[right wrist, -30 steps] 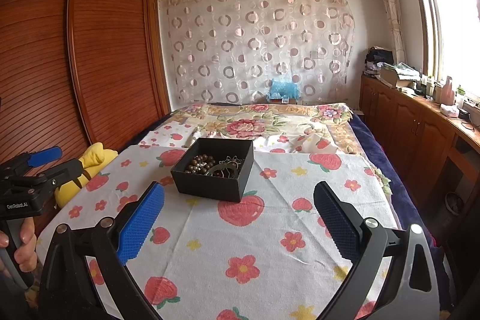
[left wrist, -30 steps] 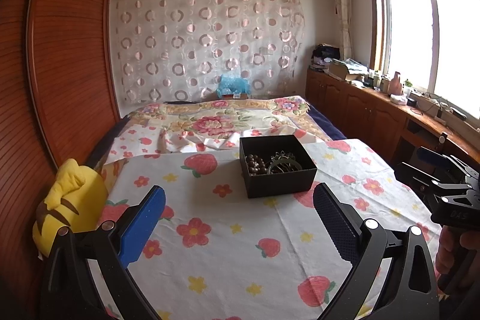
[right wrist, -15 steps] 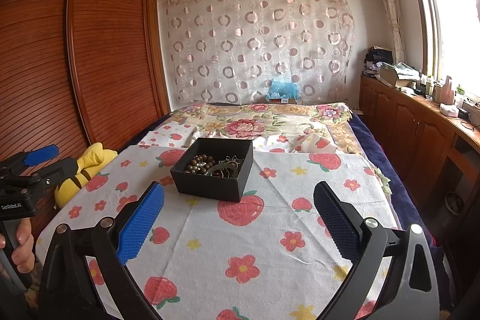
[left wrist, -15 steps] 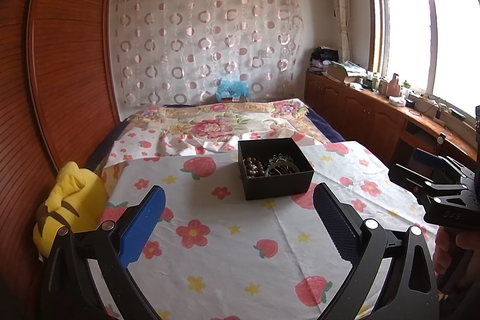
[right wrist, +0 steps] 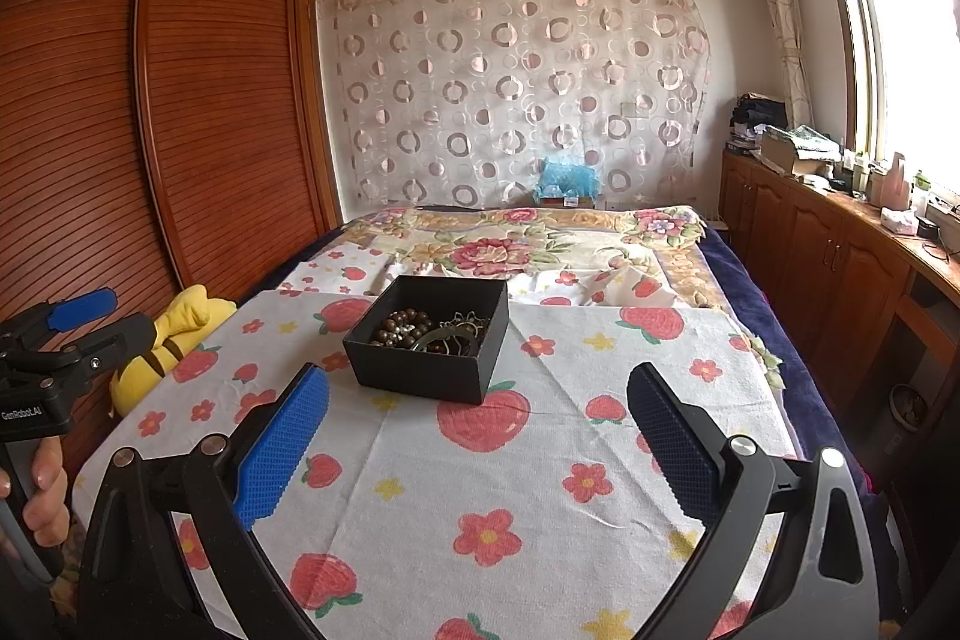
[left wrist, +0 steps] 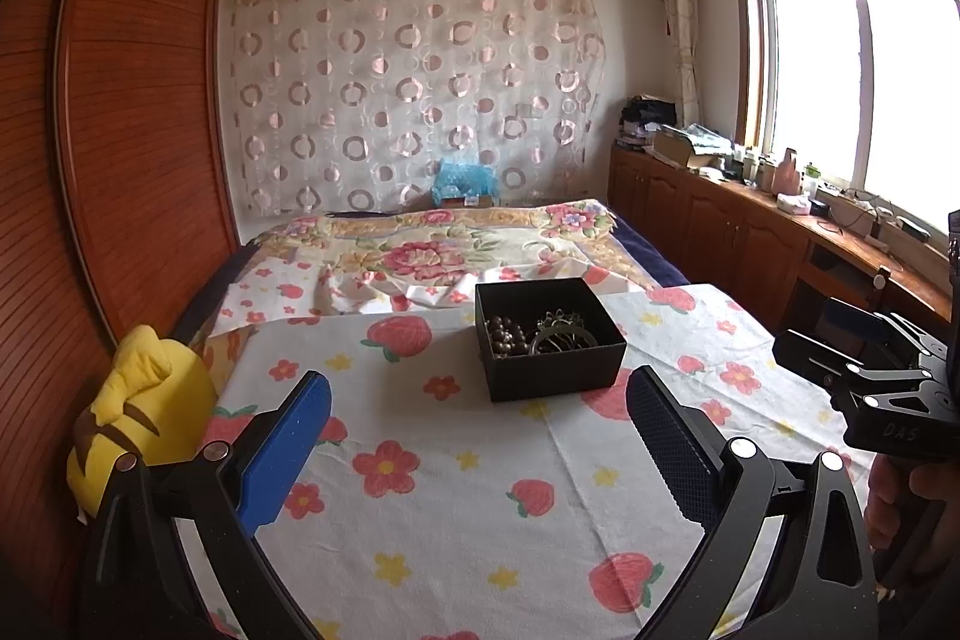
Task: Organize jewelry
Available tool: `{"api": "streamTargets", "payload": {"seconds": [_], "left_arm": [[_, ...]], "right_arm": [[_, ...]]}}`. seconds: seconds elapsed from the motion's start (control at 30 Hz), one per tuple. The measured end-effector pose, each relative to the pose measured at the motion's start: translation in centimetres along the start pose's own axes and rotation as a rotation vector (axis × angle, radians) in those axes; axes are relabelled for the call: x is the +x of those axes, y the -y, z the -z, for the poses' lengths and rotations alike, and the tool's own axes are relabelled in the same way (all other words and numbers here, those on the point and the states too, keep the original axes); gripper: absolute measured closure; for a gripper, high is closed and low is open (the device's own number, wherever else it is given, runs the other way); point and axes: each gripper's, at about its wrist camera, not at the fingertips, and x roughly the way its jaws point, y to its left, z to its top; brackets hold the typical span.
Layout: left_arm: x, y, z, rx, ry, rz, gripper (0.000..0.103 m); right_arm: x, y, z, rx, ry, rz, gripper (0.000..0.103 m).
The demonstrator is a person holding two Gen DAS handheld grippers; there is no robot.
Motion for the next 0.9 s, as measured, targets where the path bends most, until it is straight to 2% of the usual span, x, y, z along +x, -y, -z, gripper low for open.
{"api": "streamTargets", "payload": {"seconds": [0.9], "left_arm": [[-0.15,0.29,0.01,0.001,0.003,-0.004,0.008]], "right_arm": [[-0.01,-0.02,-0.02,0.0,0.001,0.001,0.003]]}}
